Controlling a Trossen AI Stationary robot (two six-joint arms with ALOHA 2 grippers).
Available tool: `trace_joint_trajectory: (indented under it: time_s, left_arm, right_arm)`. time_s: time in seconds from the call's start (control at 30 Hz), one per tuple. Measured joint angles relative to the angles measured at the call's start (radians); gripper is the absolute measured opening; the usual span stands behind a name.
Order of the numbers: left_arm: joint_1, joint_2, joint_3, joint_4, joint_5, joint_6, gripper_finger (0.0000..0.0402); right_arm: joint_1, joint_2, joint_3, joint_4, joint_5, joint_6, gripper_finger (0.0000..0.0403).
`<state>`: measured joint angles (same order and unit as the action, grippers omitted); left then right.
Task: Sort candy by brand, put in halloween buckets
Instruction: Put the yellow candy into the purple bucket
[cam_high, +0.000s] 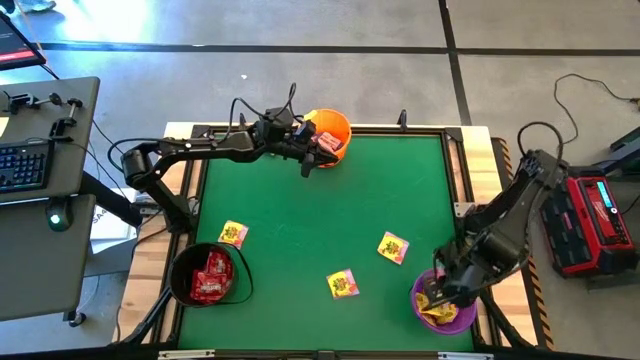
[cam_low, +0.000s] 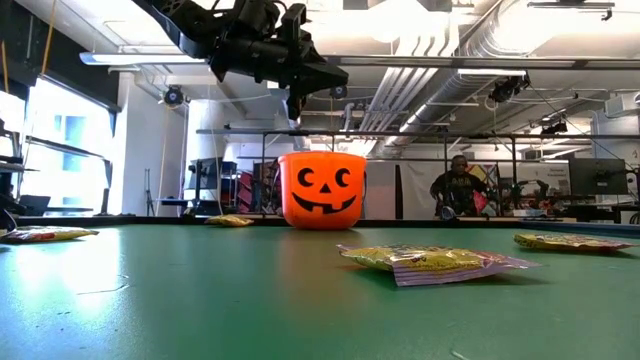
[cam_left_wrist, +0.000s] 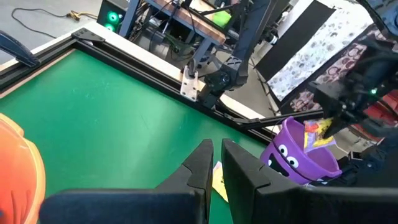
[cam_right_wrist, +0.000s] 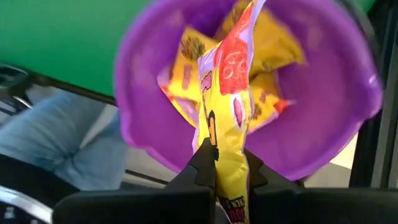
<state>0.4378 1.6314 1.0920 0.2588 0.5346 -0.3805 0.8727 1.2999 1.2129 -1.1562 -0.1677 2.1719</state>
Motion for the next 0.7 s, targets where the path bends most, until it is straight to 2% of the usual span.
trace_joint_trajectory:
  time_s: [0.2,0.47,0.57,0.7]
  left_arm:
    - [-0.003,0.000,0.000,0.000,-0.002,0.000,0.0024]
    - [-0.011,0.000,0.000,0.000,-0.022,0.017,0.0024]
    - [-0.017,0.000,0.000,0.000,-0.024,0.018,0.0024]
    - [-0.028,0.000,0.000,0.000,-0.025,0.019,0.0024]
  right_arm:
    - [0.017,0.066,0.000,0.075,-0.031,-0.015,0.0002]
    - [0.018,0.153,0.000,0.055,-0.079,-0.038,0.0006]
    - [0.018,0.167,0.000,0.055,-0.079,-0.044,0.0021]
    - [0.018,0.166,0.003,0.042,-0.088,-0.054,0.0061]
